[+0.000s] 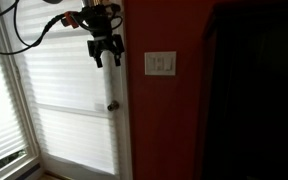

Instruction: Turn off the light

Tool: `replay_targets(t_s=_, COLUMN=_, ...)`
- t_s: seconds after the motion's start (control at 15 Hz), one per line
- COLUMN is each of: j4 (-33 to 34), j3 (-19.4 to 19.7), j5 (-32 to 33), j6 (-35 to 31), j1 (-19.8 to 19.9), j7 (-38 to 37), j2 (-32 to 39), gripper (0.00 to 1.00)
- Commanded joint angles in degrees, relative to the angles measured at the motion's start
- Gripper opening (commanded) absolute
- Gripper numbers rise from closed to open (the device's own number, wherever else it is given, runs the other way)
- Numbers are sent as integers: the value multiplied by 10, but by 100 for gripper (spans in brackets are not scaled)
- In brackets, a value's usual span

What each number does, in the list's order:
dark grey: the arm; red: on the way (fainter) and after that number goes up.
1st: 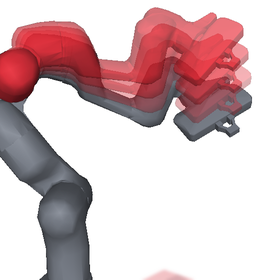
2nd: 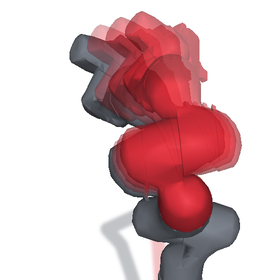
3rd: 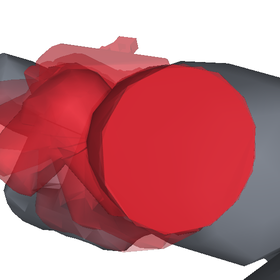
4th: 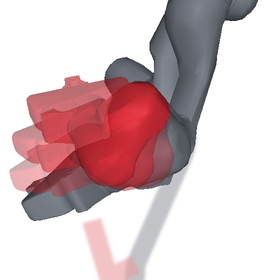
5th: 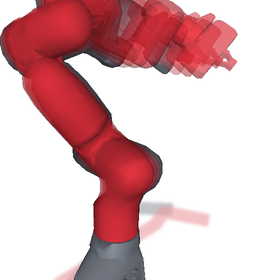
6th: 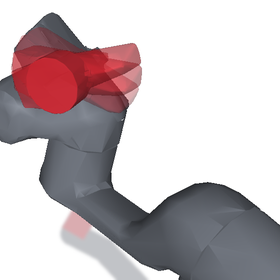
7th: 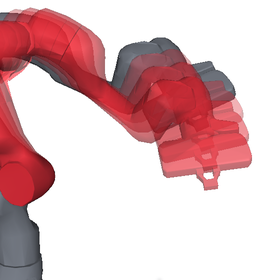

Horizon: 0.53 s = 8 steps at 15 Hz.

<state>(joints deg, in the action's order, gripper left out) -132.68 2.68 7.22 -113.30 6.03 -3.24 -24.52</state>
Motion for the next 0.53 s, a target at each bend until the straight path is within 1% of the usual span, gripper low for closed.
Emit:
replay_targets(t_s=0.0, j4=1, j3=3, j5=1, j6=2, j1=-1, j7=-2, j2=-2, gripper=100)
replay_targets(t_s=0.13, j4=-11, j3=20, j5=-6, j6=-64, j1=10, j7=-7, j2=-9, gripper=100)
replay_targets(t_s=0.27, j4=-27, j3=41, j5=4, j6=-152, j1=26, j7=2, j2=-10, gripper=100)
replay_targets(t_s=0.47, j4=-20, j3=84, j5=-44, j6=-242, j1=25, j7=41, j2=18, gripper=100)
